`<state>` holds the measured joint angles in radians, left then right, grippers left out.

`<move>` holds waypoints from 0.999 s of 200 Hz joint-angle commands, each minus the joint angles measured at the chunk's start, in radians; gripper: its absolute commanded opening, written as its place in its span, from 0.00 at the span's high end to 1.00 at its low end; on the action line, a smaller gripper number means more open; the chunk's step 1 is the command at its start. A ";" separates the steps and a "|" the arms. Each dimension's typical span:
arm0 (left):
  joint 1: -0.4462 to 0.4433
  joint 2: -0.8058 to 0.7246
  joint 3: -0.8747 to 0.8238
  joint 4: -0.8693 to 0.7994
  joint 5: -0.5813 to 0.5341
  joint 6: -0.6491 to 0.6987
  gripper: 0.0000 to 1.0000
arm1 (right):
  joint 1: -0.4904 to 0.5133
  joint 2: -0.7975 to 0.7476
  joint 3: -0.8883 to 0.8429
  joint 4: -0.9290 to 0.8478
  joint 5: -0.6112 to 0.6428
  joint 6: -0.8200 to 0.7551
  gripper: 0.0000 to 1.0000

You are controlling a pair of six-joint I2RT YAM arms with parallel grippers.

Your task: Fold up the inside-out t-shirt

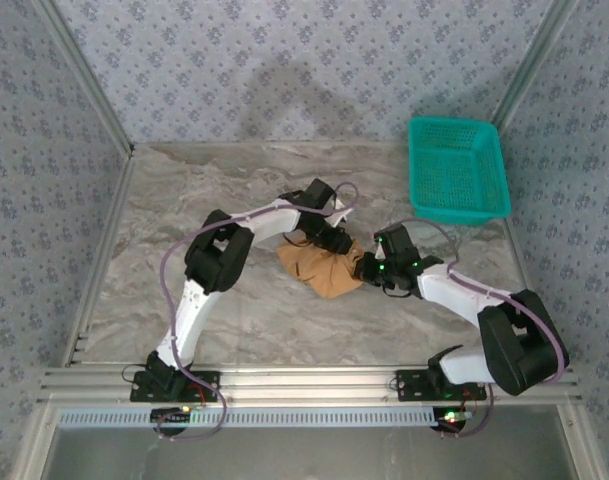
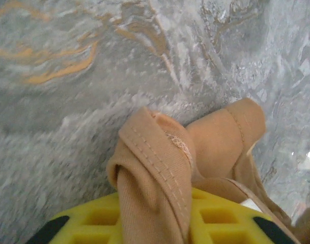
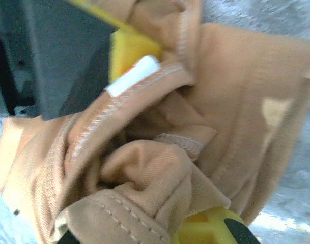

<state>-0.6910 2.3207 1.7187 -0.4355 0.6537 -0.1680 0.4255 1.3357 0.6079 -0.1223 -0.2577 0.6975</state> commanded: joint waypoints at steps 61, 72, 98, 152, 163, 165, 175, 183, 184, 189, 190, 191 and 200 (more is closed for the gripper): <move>0.018 -0.538 -0.895 0.513 -0.260 -0.582 0.69 | -0.065 0.344 0.337 -0.305 -0.152 -0.261 1.00; 0.013 -0.567 -0.897 0.498 -0.308 -0.576 0.64 | -0.059 0.372 0.355 -0.311 -0.164 -0.275 1.00; 0.024 -0.625 -0.838 0.411 -0.399 -0.491 0.56 | -0.044 0.376 0.365 -0.314 -0.175 -0.301 1.00; 0.046 -0.594 -0.699 0.337 -0.404 -0.374 0.43 | -0.037 0.374 0.371 -0.309 -0.191 -0.297 1.00; 0.048 -0.569 -0.686 0.334 -0.384 -0.371 0.42 | -0.034 0.371 0.375 -0.310 -0.192 -0.298 1.00; 0.047 -0.565 -0.684 0.334 -0.380 -0.370 0.42 | -0.034 0.370 0.377 -0.311 -0.192 -0.299 1.00; 0.047 -0.546 -0.679 0.338 -0.356 -0.374 0.41 | -0.035 0.370 0.381 -0.317 -0.192 -0.301 1.00; 0.048 -0.534 -0.680 0.344 -0.334 -0.379 0.40 | -0.037 0.369 0.382 -0.318 -0.192 -0.302 1.00; 0.048 -0.532 -0.680 0.345 -0.333 -0.380 0.40 | -0.037 0.369 0.382 -0.318 -0.192 -0.303 1.00; 0.047 -0.526 -0.683 0.353 -0.321 -0.384 0.40 | -0.037 0.369 0.383 -0.320 -0.192 -0.302 1.00; 0.047 -0.524 -0.684 0.353 -0.319 -0.385 0.40 | -0.037 0.369 0.383 -0.320 -0.192 -0.303 1.00; 0.047 -0.523 -0.685 0.355 -0.317 -0.386 0.40 | -0.037 0.369 0.383 -0.320 -0.193 -0.303 1.00; 0.045 -0.512 -0.695 0.373 -0.302 -0.397 0.39 | -0.037 0.369 0.385 -0.320 -0.193 -0.302 1.00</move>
<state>-0.6460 1.7649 1.0317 -0.0555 0.2916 -0.5686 0.3840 1.7111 0.9623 -0.4026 -0.4252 0.4168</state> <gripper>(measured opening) 0.602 0.092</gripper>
